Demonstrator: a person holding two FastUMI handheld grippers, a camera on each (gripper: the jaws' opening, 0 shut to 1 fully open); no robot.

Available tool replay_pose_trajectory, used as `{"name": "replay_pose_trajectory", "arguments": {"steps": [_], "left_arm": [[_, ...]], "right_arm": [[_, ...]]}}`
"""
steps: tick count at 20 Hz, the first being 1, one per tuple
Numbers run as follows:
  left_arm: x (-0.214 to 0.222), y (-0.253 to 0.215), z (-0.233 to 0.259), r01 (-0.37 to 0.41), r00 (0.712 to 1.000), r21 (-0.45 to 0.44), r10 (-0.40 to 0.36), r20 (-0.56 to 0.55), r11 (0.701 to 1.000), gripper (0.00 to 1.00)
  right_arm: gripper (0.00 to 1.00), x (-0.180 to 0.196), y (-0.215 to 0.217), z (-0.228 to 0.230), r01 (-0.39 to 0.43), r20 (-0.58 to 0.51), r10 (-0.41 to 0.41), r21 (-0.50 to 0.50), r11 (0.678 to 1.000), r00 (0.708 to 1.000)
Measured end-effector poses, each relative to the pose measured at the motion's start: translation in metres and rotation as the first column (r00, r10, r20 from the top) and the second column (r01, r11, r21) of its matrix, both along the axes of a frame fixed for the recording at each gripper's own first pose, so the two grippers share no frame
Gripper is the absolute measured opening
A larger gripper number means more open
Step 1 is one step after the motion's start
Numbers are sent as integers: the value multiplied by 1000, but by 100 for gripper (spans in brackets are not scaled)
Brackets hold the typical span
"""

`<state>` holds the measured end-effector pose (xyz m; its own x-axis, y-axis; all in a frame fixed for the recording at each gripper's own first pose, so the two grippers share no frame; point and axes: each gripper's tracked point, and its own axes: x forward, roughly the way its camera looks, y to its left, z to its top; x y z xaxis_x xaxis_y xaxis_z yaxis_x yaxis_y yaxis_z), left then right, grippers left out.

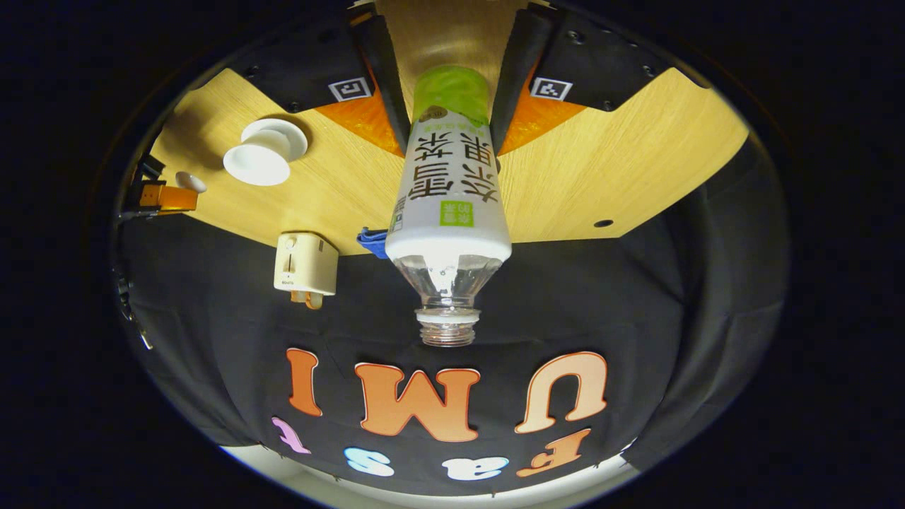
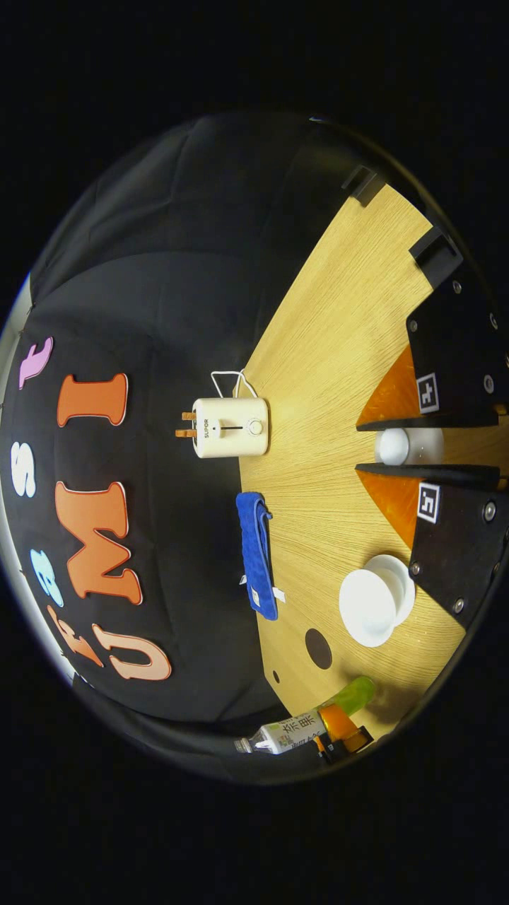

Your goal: Open the teacup lid with one hand, grasp the water bottle and pour water into the teacup with the other hand; after pouring, place the water bottle on the coaster and then close the teacup lid.

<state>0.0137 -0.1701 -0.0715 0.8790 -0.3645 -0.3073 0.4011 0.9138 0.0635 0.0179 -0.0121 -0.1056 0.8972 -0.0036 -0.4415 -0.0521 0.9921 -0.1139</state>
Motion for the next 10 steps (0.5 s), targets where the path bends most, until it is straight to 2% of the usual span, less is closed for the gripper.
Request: {"name": "replay_pose_trajectory", "arguments": {"steps": [4,6,7,8,10], "left_arm": [[2,5,17,11,997,116,-19,68,993,66],[4,-1,26,34,993,172,-53,102,984,67],[5,-5,30,50,991,206,-75,113,977,66],[5,-8,33,63,988,241,-95,125,969,65],[6,-19,38,93,979,301,-141,144,949,67]], "right_arm": [[21,-2,-4,2,9,2,-9,2,1000,1000],[21,-3,-5,1,11,1,-11,4,1000,1000],[17,-4,-7,1,13,1,-13,3,1000,1000],[22,-4,-7,1,13,1,-13,4,1000,1000],[21,-5,-9,2,16,2,-16,6,1000,1000]]}}
